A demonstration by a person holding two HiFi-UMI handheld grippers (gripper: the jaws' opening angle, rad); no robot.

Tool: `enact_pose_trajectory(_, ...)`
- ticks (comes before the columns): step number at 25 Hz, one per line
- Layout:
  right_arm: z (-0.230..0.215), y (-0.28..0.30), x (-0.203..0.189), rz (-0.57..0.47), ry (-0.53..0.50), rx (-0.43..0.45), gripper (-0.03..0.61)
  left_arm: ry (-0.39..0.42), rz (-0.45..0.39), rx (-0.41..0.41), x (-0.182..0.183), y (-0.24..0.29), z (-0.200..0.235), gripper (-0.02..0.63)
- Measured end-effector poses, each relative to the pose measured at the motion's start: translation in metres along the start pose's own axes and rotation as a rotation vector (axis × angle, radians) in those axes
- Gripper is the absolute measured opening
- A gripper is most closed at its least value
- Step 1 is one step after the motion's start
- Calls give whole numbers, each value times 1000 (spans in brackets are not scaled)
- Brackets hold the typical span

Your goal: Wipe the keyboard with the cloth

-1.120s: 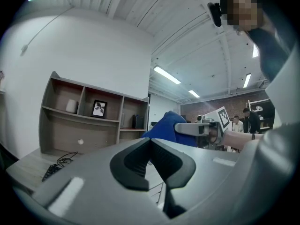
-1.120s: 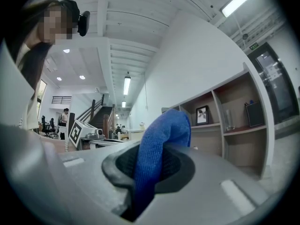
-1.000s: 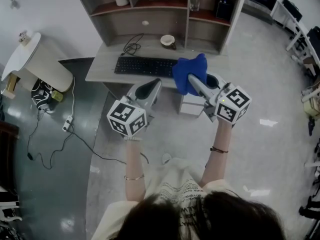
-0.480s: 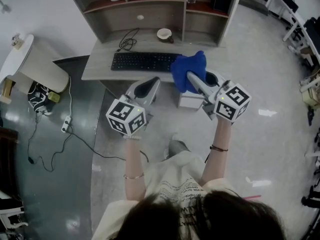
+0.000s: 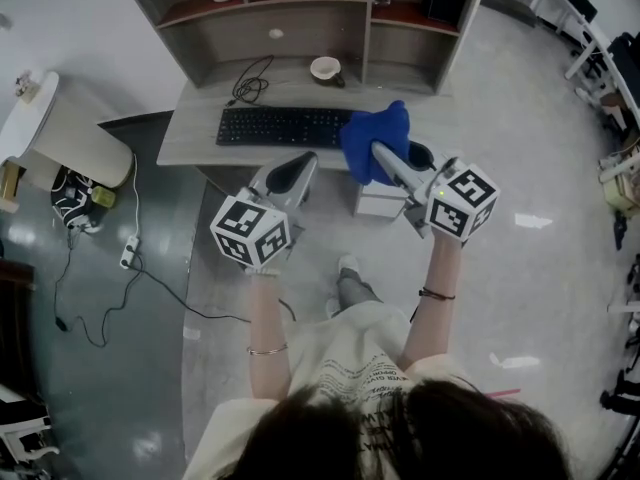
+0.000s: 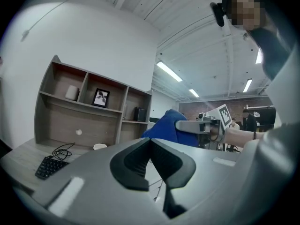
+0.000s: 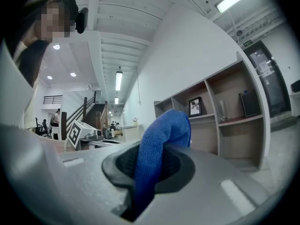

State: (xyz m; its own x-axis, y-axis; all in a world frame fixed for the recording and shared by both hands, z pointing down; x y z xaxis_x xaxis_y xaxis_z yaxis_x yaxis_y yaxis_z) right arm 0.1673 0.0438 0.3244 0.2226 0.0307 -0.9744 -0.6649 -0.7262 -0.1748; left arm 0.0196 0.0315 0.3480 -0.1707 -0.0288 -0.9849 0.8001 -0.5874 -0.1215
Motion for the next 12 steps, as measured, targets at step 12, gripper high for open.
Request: enact_pose_trajectory(12,-59,31,-6,10,24,-30,52,-2,18,-16,-7,45,42,-3)
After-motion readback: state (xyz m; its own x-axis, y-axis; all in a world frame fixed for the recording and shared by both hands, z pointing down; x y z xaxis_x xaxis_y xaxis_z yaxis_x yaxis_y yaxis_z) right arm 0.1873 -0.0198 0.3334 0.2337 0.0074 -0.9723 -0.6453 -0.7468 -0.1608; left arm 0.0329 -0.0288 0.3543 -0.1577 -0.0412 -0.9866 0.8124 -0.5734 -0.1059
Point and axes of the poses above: the fingertips, and each gripper's own axes: y forward along the fingers, z to its left, x out of its top, the point moved 3 cm from there along -y, backward along the fingers, and after that the axes turned 11 degrees about -z, right-handed, at the moved point
